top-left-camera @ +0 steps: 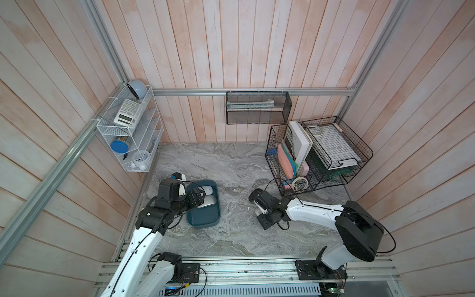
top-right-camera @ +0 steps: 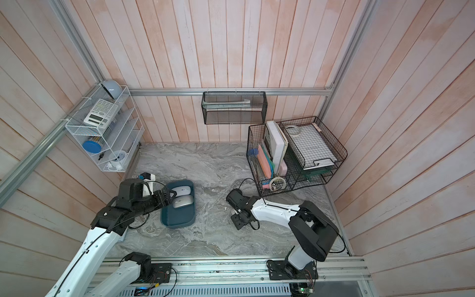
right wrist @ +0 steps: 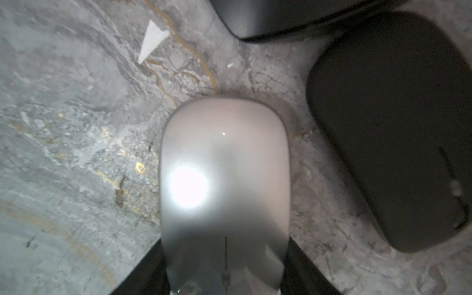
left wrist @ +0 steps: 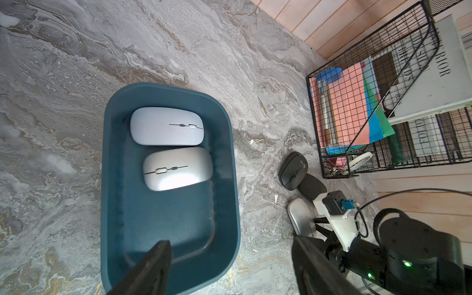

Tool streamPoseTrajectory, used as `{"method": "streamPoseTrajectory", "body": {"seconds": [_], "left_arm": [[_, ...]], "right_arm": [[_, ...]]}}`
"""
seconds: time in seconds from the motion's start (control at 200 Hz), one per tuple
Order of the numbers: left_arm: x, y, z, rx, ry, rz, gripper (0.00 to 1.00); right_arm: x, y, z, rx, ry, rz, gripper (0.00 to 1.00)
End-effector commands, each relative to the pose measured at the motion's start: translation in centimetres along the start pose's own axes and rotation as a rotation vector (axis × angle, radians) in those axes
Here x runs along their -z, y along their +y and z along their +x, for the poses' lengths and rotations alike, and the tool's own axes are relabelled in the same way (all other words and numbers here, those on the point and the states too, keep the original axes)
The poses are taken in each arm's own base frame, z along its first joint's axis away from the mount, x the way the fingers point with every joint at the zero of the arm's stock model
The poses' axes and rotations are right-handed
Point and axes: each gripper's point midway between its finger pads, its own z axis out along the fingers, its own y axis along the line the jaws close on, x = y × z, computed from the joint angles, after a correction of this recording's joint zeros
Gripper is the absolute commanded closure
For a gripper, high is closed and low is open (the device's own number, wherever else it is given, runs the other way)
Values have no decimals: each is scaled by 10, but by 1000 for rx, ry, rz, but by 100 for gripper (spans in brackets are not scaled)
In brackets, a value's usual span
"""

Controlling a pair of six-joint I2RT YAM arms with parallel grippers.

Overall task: Put the mouse in the storage box
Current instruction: Pick up the mouse from the center of the board.

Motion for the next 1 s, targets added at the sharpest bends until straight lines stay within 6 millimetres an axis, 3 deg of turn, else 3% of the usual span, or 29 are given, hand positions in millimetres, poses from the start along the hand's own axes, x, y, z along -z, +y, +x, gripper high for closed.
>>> {"method": "streamPoseTrajectory", "body": {"seconds": [0.0, 0.24, 0.55, 0.995], "left_arm": [[-2, 2, 5, -17, 9, -3, 20], [-5, -8, 8, -18, 35, 60, 20], [-4, -53, 24, -35, 133, 323, 23], [5, -79, 34, -49, 180, 484, 24]], "right_arm": [[16, -2, -12, 25, -88, -4, 39], [47, 9, -26, 64, -245, -95, 42], [91, 41, -35, 172, -457, -253, 44], [129, 77, -41, 321, -560, -359, 46]]}}
